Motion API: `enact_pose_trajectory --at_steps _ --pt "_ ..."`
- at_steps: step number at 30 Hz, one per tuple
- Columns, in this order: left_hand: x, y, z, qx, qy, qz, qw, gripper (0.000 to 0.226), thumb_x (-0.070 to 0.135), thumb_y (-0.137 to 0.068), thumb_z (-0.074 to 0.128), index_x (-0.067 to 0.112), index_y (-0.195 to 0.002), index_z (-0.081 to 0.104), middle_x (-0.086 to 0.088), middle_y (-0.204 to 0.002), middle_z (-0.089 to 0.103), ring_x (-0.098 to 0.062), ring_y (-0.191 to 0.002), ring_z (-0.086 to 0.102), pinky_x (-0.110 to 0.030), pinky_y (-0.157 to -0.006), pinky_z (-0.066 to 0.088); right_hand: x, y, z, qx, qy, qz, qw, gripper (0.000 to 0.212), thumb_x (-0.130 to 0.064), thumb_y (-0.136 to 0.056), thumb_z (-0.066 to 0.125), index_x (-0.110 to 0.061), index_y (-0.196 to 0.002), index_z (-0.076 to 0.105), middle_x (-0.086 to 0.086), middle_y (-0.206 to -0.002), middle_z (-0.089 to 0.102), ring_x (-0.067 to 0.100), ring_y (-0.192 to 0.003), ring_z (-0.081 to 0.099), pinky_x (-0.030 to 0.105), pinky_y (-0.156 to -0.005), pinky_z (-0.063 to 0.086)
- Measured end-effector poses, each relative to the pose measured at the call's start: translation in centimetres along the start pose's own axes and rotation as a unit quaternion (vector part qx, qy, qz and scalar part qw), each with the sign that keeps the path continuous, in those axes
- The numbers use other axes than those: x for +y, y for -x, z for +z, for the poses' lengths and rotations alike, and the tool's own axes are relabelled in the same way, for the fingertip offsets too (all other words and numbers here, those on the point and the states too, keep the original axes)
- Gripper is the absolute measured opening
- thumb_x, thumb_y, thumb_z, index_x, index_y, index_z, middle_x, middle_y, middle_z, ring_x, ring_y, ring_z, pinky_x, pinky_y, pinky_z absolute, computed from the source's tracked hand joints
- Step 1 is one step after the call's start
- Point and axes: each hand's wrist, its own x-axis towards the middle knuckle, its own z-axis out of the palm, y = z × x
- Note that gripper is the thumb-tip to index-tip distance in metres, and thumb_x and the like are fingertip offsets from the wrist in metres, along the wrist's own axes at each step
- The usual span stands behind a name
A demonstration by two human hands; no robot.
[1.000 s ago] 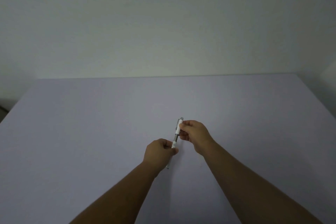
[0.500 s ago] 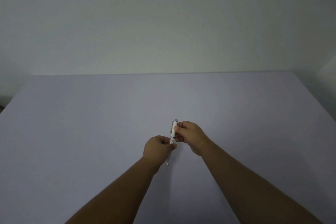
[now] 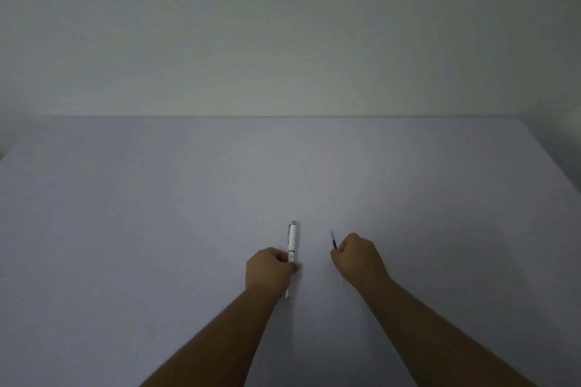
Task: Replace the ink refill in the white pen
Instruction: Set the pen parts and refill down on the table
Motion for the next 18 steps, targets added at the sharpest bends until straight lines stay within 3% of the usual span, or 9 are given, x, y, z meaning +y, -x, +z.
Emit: enact_pose_trajectory --at_steps 5,10,18 --pt "-0.2 -0.5 0.5 0.017 -0.008 0.002 1.0 0.016 0.027 -0.072 0.076 0.022 -0.08 0.063 0.008 -0.076 0.064 -0.001 -0.064 0.054 -0.014 -0.049 0.036 -0.2 0.6 1.1 -0.004 -0.012 -0.001 1.0 0.021 -0.015 -0.087 0.05 -0.001 -0.1 0.059 0.018 -0.103 0.069 0.035 -0.09 0.068 0.041 -0.079 0.058" --pt "-0.4 -0.8 1.0 0.016 -0.009 0.005 1.0 0.016 0.026 -0.074 0.076 0.025 -0.075 0.06 0.01 -0.072 0.06 -0.003 -0.064 0.055 -0.014 -0.051 0.038 -0.9 0.8 2.1 0.004 -0.026 -0.013 1.0 0.019 -0.018 -0.087 0.054 -0.006 -0.098 0.062 0.015 -0.103 0.069 0.03 -0.097 0.065 0.032 -0.08 0.052" --pt "-0.5 -1.2 1.1 0.021 -0.009 0.007 1.0 0.02 0.024 -0.073 0.077 0.024 -0.07 0.057 0.012 -0.067 0.057 -0.001 -0.061 0.053 -0.014 -0.049 0.037 -1.9 0.9 3.2 0.0 -0.065 -0.016 0.998 0.016 -0.021 -0.085 0.058 -0.008 -0.091 0.064 0.013 -0.096 0.071 0.028 -0.09 0.066 0.029 -0.073 0.049"
